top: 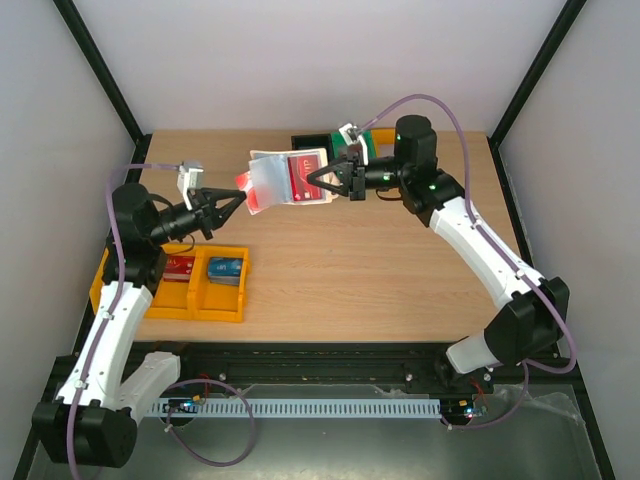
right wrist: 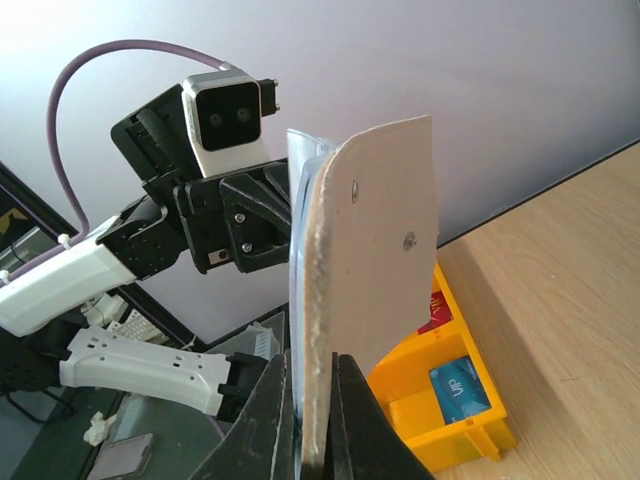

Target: Take the credit cards out of the card holder

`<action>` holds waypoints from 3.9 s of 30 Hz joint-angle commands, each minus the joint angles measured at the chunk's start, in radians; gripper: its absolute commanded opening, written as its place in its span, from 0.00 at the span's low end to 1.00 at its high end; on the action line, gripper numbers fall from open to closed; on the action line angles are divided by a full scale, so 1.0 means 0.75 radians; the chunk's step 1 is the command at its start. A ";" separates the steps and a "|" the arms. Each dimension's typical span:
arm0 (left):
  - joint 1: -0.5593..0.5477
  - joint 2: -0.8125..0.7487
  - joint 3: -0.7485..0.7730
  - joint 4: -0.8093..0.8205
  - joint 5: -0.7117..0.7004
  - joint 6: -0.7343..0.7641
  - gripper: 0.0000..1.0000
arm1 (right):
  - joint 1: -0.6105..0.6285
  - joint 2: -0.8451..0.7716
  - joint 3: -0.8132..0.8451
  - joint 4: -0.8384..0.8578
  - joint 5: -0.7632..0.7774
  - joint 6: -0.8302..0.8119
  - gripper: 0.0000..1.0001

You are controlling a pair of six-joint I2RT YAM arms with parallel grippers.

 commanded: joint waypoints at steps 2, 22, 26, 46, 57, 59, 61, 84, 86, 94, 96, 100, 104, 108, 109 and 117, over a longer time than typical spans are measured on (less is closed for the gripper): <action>0.040 -0.004 0.061 -0.051 -0.031 0.082 0.02 | -0.046 -0.053 -0.034 -0.013 0.041 -0.011 0.02; 0.023 -0.038 -0.002 0.140 -0.097 -0.129 0.02 | 0.117 0.297 -0.332 0.173 0.227 0.279 0.02; 0.006 -0.050 -0.013 0.143 -0.112 -0.136 0.02 | 0.112 0.431 -0.329 0.030 0.249 0.262 0.02; -0.033 -0.060 0.009 0.319 -0.137 -0.297 0.02 | -0.036 0.175 -0.022 -0.644 1.178 -0.113 0.99; -0.078 -0.009 0.125 0.782 -0.137 -0.541 0.02 | 0.186 -0.200 -0.222 0.932 0.380 0.491 0.99; -0.096 -0.001 0.140 0.806 -0.135 -0.552 0.02 | 0.257 -0.130 -0.139 0.946 0.395 0.524 0.99; -0.115 0.003 0.148 0.812 -0.130 -0.552 0.02 | 0.304 -0.074 -0.079 0.986 0.389 0.558 0.97; -0.094 -0.063 0.098 0.446 -0.113 -0.301 0.66 | 0.280 -0.021 0.301 -0.132 0.210 -0.174 0.02; -0.060 -0.071 0.116 0.350 -0.086 -0.182 0.71 | 0.275 0.003 0.439 -0.542 0.275 -0.476 0.02; -0.030 -0.056 0.180 0.096 0.134 0.061 0.75 | 0.288 0.139 0.724 -1.208 0.337 -0.740 0.02; -0.029 -0.049 0.179 0.084 0.156 0.068 0.75 | 0.296 0.136 0.724 -1.211 0.359 -0.751 0.02; -0.048 -0.020 0.171 0.116 0.204 0.051 0.71 | 0.309 0.157 0.729 -1.206 0.364 -0.750 0.02; -0.079 0.000 0.169 0.095 0.205 0.052 0.55 | 0.317 0.184 0.750 -1.216 0.345 -0.771 0.02; -0.087 0.010 0.168 0.078 0.188 0.064 0.48 | 0.323 0.197 0.774 -1.218 0.334 -0.772 0.02; -0.087 0.008 0.166 0.076 0.186 0.064 0.46 | 0.324 0.196 0.774 -1.218 0.328 -0.773 0.02; -0.094 0.008 0.172 -0.044 0.188 0.153 0.45 | 0.330 0.180 0.761 -1.194 0.331 -0.761 0.02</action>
